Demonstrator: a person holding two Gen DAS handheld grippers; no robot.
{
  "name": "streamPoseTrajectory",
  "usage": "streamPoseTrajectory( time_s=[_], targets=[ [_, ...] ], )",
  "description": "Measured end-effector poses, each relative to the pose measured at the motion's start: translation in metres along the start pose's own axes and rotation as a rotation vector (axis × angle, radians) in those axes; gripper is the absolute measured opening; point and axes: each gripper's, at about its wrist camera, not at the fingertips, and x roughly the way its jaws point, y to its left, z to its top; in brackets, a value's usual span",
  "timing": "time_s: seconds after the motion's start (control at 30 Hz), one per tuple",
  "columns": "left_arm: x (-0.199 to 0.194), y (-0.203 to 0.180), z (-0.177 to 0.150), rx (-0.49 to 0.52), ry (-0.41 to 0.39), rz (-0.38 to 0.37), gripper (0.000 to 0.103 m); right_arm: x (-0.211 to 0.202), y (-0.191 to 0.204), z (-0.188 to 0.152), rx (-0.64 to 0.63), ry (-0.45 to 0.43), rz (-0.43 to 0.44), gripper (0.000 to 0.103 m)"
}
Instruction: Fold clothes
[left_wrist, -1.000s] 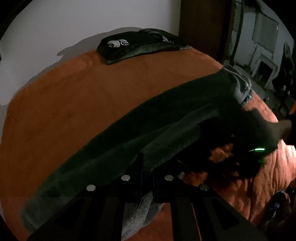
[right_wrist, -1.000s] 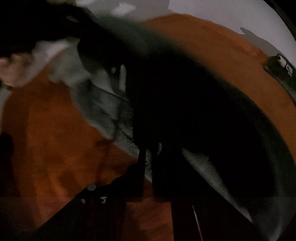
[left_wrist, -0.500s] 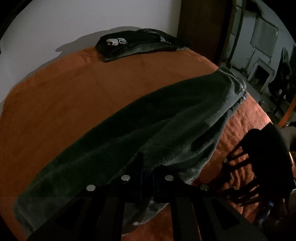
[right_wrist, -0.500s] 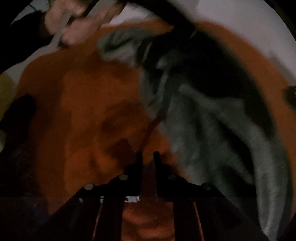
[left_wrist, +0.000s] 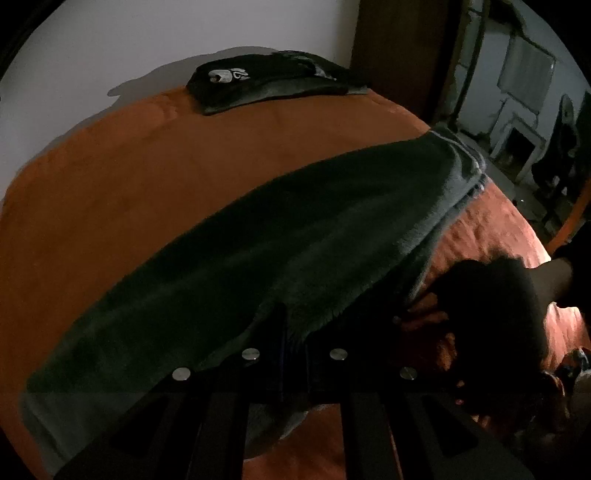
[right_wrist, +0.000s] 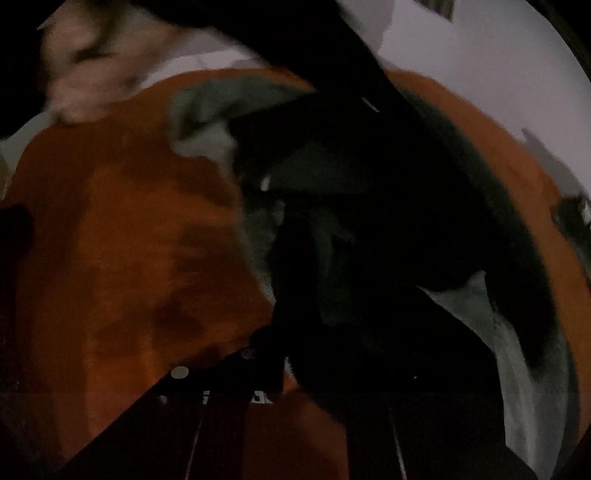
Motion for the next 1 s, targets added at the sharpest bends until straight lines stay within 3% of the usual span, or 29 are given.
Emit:
streamPoseTrajectory(
  time_s=[0.13,0.23,0.3,0.33,0.37,0.4,0.47,0.57,0.63,0.7,0.77,0.87,1.0],
  targets=[
    [0.007,-0.021,-0.021,0.061,0.021,-0.004,0.008,0.013,0.028,-0.019,-0.056,0.07,-0.053,0.01],
    [0.021,-0.031,-0.034,0.083,0.056,0.005,0.008,0.016,0.014,-0.017,0.043,0.091,-0.045,0.012],
    [0.02,-0.027,-0.035,0.058,0.049,-0.004,0.008,-0.013,-0.005,-0.012,0.144,0.044,-0.043,0.021],
    [0.019,-0.025,-0.035,0.044,0.045,-0.008,0.008,-0.027,-0.014,-0.009,0.195,0.02,-0.042,0.035],
    [0.018,-0.024,-0.035,0.028,0.04,-0.016,0.008,-0.046,-0.029,-0.016,0.284,-0.025,-0.017,0.053],
    [0.017,-0.021,-0.035,0.007,0.033,-0.023,0.008,-0.068,-0.047,-0.03,0.402,-0.084,0.011,0.059],
    [0.015,-0.028,-0.04,0.04,0.033,-0.013,0.009,-0.098,-0.078,-0.07,0.599,-0.161,0.031,0.061],
    [0.013,-0.041,-0.05,0.1,0.039,0.006,0.013,-0.103,-0.11,-0.141,0.969,-0.225,-0.034,0.061],
    [0.006,-0.045,-0.058,0.099,0.022,0.008,0.014,-0.123,-0.142,-0.215,1.299,-0.279,-0.085,0.061],
    [-0.014,-0.037,-0.067,-0.005,-0.058,0.002,0.016,-0.138,-0.162,-0.283,1.586,-0.387,-0.119,0.061],
    [-0.038,-0.024,-0.079,-0.143,-0.153,-0.011,0.034,-0.145,-0.177,-0.337,1.809,-0.465,-0.132,0.061],
    [-0.07,-0.006,-0.097,-0.321,-0.275,-0.021,0.052,-0.146,-0.197,-0.371,1.926,-0.536,-0.144,0.061],
    [-0.098,0.041,-0.129,-0.582,-0.341,0.107,0.053,-0.165,-0.232,-0.398,2.001,-0.585,-0.239,0.061]
  ],
)
